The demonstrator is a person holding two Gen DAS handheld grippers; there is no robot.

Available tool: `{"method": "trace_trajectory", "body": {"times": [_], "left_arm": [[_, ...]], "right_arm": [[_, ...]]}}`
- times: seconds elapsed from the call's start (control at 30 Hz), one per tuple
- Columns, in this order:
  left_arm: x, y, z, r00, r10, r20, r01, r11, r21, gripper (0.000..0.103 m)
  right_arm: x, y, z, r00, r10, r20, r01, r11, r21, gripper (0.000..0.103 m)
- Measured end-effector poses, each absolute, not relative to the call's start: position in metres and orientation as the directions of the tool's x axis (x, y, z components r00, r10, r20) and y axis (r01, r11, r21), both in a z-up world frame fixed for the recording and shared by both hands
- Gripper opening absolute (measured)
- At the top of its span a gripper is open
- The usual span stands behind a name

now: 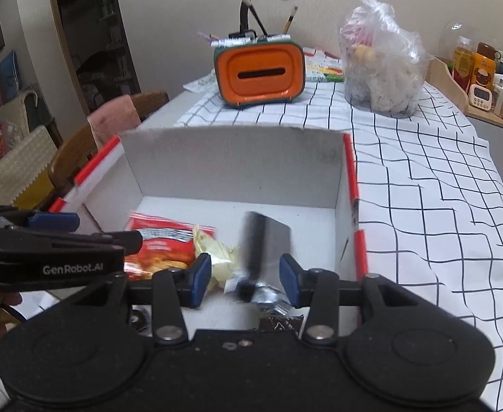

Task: Organize snacks
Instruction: 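Carry the chip bag and silver bar into the red box and open both grippers, then withdraw both tools from the box toward the remaining snacks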

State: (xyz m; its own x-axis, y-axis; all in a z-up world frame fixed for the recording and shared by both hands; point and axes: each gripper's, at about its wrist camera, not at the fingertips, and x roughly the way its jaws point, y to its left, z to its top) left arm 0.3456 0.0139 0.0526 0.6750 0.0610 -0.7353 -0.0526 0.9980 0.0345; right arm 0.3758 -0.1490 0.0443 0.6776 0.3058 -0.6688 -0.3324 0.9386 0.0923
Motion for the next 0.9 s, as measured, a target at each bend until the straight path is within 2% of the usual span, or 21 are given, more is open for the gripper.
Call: {"method": "trace_trajectory", "body": {"times": [0.27, 0.37, 0.5, 0.57, 0.7, 0.9], "left_arm": [[0.314, 0.015, 0.073, 0.714, 0.019, -0.7, -0.018, 1.0, 0.008, 0.08], [0.301, 0.012, 0.08, 0.726, 0.005, -0.688, 0.001, 1.0, 0.008, 0.08], [0.281, 0.009, 0.085, 0.744, 0.0, -0.668, 0.017, 1.0, 0.018, 0.085], [0.272, 0.008, 0.087, 0.749, -0.004, -0.663, 0.024, 0.999, 0.022, 0.085], [0.253, 0.008, 0.089, 0.755, -0.012, -0.655, 0.034, 0.999, 0.021, 0.085], [0.222, 0.012, 0.09, 0.762, -0.026, -0.647, 0.045, 0.999, 0.014, 0.089]], "right_arm": [[0.344, -0.172, 0.07, 0.709, 0.363, -0.604, -0.344, 0.926, 0.152, 0.059], [0.329, -0.177, 0.076, 0.716, 0.378, -0.587, -0.358, 0.921, 0.155, 0.059], [0.31, -0.181, 0.083, 0.723, 0.393, -0.569, -0.372, 0.915, 0.16, 0.063], [0.3, -0.181, 0.086, 0.73, 0.392, -0.56, -0.371, 0.915, 0.156, 0.082], [0.281, -0.181, 0.091, 0.73, 0.414, -0.544, -0.398, 0.904, 0.155, 0.085], [0.252, -0.183, 0.092, 0.724, 0.433, -0.536, -0.419, 0.894, 0.158, 0.095]]}}
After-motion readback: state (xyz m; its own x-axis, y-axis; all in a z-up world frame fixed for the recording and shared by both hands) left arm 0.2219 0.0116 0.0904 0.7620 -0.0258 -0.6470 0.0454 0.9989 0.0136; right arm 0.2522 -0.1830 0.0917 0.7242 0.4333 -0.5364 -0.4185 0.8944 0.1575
